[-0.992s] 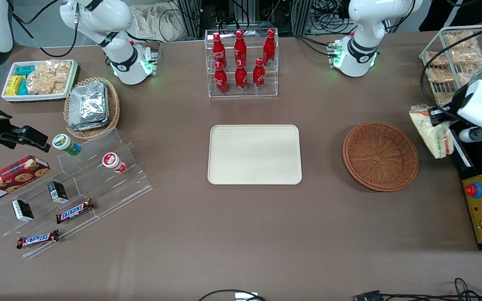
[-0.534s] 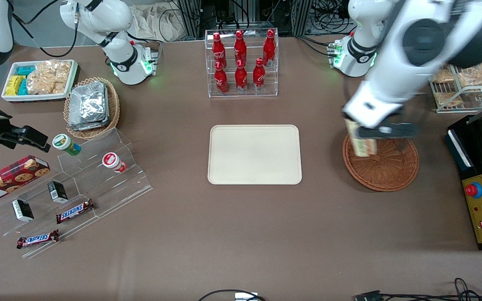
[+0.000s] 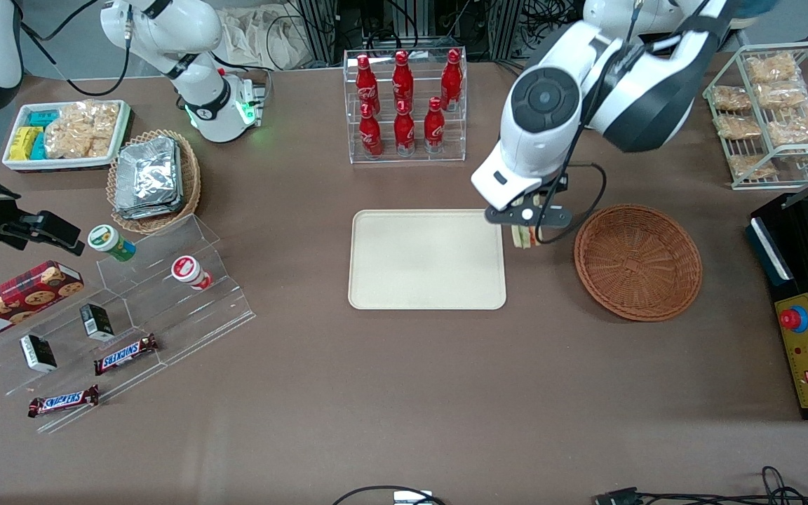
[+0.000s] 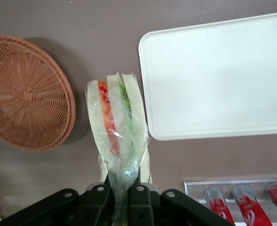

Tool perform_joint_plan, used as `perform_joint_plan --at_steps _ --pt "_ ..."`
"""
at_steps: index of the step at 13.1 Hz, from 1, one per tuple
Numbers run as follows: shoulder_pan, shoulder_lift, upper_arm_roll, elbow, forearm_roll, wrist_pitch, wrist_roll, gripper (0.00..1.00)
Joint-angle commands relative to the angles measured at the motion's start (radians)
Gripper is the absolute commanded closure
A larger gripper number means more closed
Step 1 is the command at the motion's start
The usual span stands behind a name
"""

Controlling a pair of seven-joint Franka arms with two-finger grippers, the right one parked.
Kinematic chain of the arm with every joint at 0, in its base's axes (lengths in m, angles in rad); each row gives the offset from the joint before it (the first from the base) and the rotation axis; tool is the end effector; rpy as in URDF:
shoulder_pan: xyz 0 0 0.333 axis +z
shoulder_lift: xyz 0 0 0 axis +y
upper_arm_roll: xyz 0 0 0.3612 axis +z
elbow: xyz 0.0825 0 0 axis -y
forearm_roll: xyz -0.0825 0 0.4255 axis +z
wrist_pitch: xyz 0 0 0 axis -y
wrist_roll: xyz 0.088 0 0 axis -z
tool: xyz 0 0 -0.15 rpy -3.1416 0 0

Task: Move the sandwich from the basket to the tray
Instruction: 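Carry the sandwich over to the cream tray with the left gripper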

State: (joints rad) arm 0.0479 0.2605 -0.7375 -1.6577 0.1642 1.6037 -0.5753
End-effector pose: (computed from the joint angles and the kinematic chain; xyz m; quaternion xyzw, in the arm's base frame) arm 0.5231 -0.3567 0.4610 -0.9899 0.0717 0.1022 0.0670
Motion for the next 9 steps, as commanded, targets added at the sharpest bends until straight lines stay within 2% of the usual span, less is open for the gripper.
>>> perform_joint_plan --at_steps 1,5,9 --pt "-0.008 0.002 -0.006 -0.138 0.041 0.179 0.008 0.87" --pt "-0.008 0.097 -0.005 -0.276 0.168 0.453 -0.012 0.87" --pt "-0.011 0.253 -0.003 -0.290 0.342 0.588 -0.226 0.88"
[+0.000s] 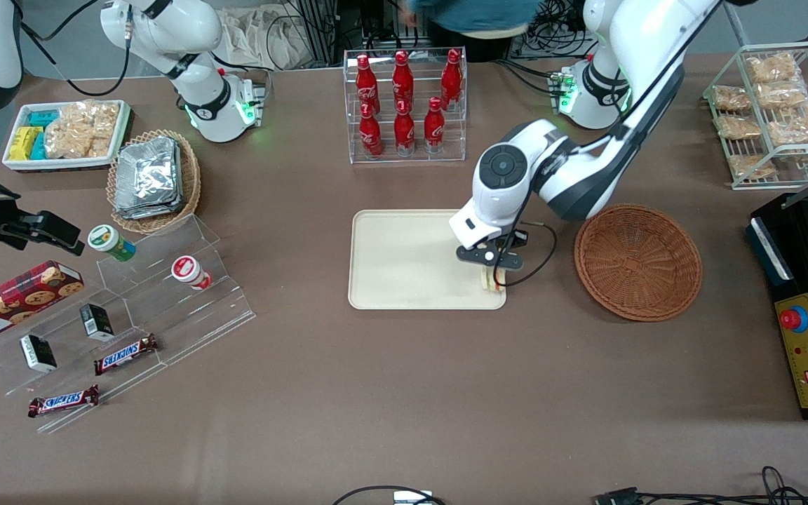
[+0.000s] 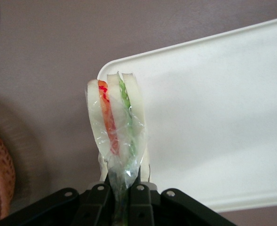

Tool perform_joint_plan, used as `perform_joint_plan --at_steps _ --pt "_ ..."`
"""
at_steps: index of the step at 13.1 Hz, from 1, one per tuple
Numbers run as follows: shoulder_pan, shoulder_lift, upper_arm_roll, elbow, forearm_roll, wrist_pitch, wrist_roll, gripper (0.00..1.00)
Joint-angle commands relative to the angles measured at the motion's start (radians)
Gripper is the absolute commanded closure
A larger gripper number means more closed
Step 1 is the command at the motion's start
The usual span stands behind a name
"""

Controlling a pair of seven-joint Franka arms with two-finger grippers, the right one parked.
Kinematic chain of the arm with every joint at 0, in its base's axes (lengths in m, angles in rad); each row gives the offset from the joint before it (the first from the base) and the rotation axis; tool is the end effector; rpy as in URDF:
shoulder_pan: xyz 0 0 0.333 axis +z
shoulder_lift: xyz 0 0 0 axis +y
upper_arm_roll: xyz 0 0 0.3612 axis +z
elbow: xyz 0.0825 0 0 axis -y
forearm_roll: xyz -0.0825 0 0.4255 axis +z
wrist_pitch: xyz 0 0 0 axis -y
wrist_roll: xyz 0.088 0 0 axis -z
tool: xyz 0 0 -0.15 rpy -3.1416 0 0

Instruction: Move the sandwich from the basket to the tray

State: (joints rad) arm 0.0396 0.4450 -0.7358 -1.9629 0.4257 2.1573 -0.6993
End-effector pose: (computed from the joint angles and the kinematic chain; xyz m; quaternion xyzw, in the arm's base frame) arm 0.5176 -0.3761 0.2607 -0.9921 0.1118 0.0259 0.0499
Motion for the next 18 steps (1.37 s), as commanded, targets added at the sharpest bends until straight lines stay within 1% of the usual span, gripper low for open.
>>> perform_joint_plan --at_steps 1,2,6,7,8,9,13,15,16,17,18 --pt "-0.012 0.101 -0.005 0.019 0.106 0.048 -0.147 0.88" --pt "-0.015 0.116 -0.005 0.018 0.125 0.065 -0.175 0.88" --pt "-0.017 0.143 -0.005 0.019 0.128 0.095 -0.203 0.86" --pt "-0.017 0.143 -0.005 0.019 0.128 0.095 -0.203 0.79" --pt "-0.015 0.143 -0.004 0.019 0.128 0.095 -0.203 0.54" --pt "-0.015 0.143 -0.004 0.021 0.125 0.092 -0.207 0.01" --pt "-0.003 0.110 -0.007 0.025 0.125 0.064 -0.200 0.00" --pt "-0.006 0.039 -0.008 0.054 0.110 -0.041 -0.194 0.00" --pt "-0.007 0.009 -0.008 0.074 0.079 -0.092 -0.165 0.00" --pt "-0.007 -0.029 -0.002 0.100 0.015 -0.137 -0.090 0.00" --pt "-0.006 -0.075 0.019 0.125 -0.077 -0.183 0.017 0.00"
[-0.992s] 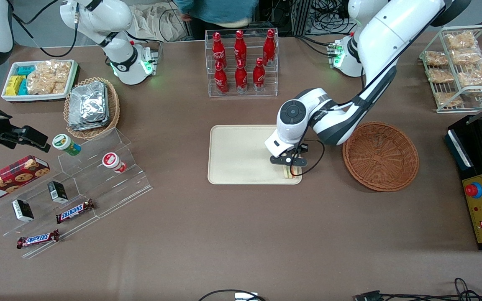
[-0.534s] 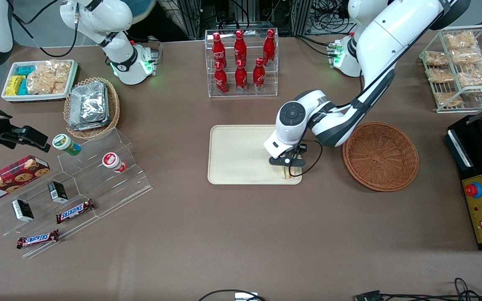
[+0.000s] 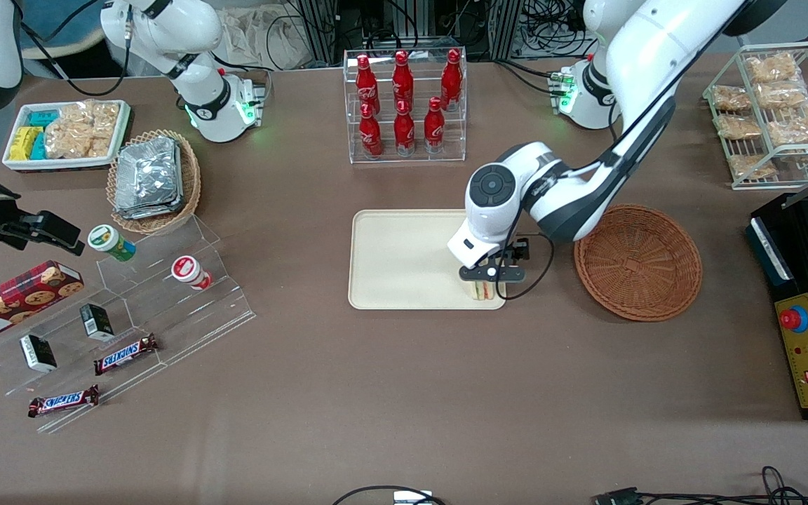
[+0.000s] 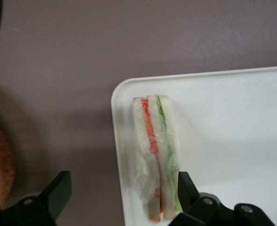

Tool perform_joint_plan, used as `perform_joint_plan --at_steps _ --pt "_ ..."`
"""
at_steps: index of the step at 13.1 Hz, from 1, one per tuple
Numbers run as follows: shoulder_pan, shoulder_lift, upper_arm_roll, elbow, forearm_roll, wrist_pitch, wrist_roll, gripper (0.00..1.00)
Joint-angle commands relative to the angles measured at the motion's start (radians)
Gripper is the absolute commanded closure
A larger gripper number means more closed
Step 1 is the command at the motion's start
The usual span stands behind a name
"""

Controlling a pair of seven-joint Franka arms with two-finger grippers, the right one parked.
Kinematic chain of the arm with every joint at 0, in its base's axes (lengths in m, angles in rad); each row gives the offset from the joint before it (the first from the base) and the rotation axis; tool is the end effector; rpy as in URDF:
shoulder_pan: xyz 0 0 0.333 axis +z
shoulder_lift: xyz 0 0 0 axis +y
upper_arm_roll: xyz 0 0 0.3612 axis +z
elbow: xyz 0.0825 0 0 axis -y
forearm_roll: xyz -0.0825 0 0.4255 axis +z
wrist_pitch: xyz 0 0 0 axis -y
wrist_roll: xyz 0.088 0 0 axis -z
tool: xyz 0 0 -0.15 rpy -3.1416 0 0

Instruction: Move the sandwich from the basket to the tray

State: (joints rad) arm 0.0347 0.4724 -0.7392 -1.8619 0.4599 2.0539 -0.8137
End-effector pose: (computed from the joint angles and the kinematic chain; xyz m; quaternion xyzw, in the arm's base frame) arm 0.5430 -0.3767 0.2834 -0.9960 0.0512 0.0201 0.0708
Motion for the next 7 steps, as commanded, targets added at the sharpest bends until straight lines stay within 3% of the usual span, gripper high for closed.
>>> perform_joint_plan --at_steps 1,4,7 --pt "-0.013 -0.166 0.097 0.036 -0.185 -0.115 0.215 0.00" --pt "-0.099 -0.346 0.379 0.029 -0.363 -0.177 0.480 0.00" --pt "-0.117 -0.449 0.573 0.033 -0.380 -0.236 0.651 0.00"
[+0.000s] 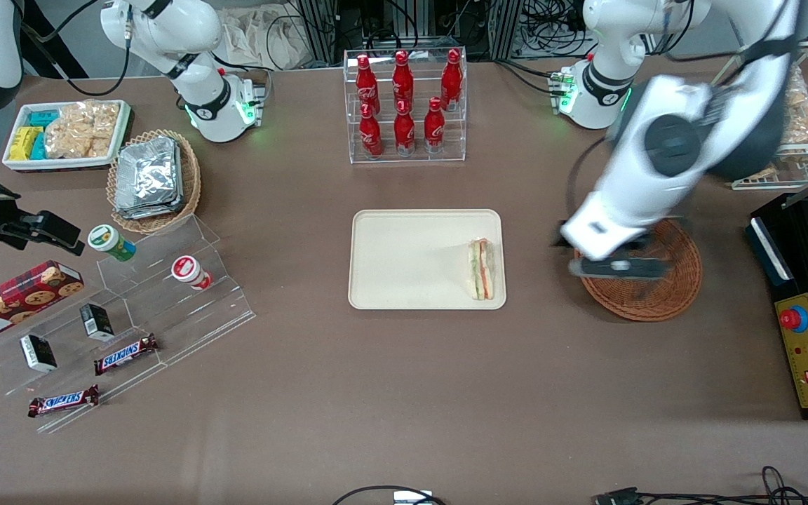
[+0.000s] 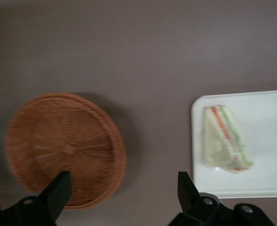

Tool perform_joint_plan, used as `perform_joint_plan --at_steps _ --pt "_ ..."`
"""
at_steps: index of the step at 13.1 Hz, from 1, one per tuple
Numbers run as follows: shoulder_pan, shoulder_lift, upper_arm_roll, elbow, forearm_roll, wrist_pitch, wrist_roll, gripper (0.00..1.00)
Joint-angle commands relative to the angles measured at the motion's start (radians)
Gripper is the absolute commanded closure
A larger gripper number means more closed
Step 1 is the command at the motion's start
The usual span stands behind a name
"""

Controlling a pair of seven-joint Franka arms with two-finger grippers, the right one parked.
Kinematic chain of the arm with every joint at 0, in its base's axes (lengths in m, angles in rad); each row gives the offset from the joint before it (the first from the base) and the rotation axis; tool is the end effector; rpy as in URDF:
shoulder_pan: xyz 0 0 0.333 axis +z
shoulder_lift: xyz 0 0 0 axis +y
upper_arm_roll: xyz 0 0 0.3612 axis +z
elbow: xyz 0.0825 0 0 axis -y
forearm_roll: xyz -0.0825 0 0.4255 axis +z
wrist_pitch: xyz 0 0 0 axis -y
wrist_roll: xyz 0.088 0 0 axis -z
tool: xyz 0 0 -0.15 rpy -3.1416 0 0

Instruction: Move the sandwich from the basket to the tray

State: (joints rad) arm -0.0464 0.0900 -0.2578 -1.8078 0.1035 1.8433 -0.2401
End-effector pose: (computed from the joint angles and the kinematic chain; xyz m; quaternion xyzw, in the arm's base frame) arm 0.5998 -0.1712 0.4743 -0.9978 0.0470 0.0144 0.0435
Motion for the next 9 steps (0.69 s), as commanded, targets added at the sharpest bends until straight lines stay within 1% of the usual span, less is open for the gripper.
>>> perform_joint_plan --at_steps 1,3,5,6,7,9 --pt "-0.036 -0.096 0.133 -0.019 -0.024 -0.032 0.112 0.00" --pt "-0.039 -0.130 0.199 -0.016 -0.025 -0.038 0.131 0.00" --pt "-0.053 -0.134 0.236 0.022 -0.025 -0.087 0.130 0.00" --pt "-0.053 -0.128 0.238 0.062 -0.045 -0.132 0.131 0.00" --pt "-0.046 -0.124 0.238 0.089 -0.092 -0.168 0.131 0.00" --pt "-0.035 -0.130 0.238 0.094 -0.151 -0.217 0.130 0.00"
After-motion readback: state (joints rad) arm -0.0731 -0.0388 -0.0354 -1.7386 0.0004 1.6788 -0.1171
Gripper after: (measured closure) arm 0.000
